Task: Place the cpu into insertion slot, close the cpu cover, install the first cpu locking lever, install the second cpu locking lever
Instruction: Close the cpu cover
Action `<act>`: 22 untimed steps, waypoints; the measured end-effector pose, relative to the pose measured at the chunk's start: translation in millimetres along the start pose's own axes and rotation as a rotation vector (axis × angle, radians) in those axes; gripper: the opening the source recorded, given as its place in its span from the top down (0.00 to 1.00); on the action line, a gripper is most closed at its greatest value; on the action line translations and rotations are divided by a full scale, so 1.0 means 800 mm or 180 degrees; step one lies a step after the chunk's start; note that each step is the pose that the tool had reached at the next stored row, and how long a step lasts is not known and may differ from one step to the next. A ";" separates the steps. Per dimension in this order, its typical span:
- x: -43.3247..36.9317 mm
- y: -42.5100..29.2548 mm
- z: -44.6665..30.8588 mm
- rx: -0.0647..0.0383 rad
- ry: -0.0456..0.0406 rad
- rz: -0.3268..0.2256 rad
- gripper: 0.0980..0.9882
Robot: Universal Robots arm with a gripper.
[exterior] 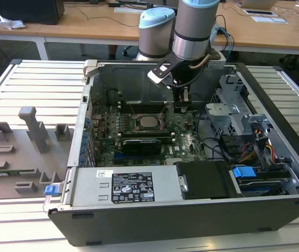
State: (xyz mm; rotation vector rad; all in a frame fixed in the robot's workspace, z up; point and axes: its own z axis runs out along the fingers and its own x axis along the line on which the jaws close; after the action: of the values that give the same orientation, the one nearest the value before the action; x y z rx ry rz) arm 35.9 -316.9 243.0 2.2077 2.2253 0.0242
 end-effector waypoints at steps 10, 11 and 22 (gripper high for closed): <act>0.000 -0.0092 0.0000 0.0000 0.0000 0.0000 0.99; 0.000 -0.0104 -0.0001 0.0000 0.0000 0.0000 0.99; 0.000 -0.0229 -0.0002 0.0000 0.0000 0.0000 0.99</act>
State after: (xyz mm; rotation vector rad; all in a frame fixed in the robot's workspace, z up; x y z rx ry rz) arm 17.5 -316.9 242.9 2.2078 2.2252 0.0242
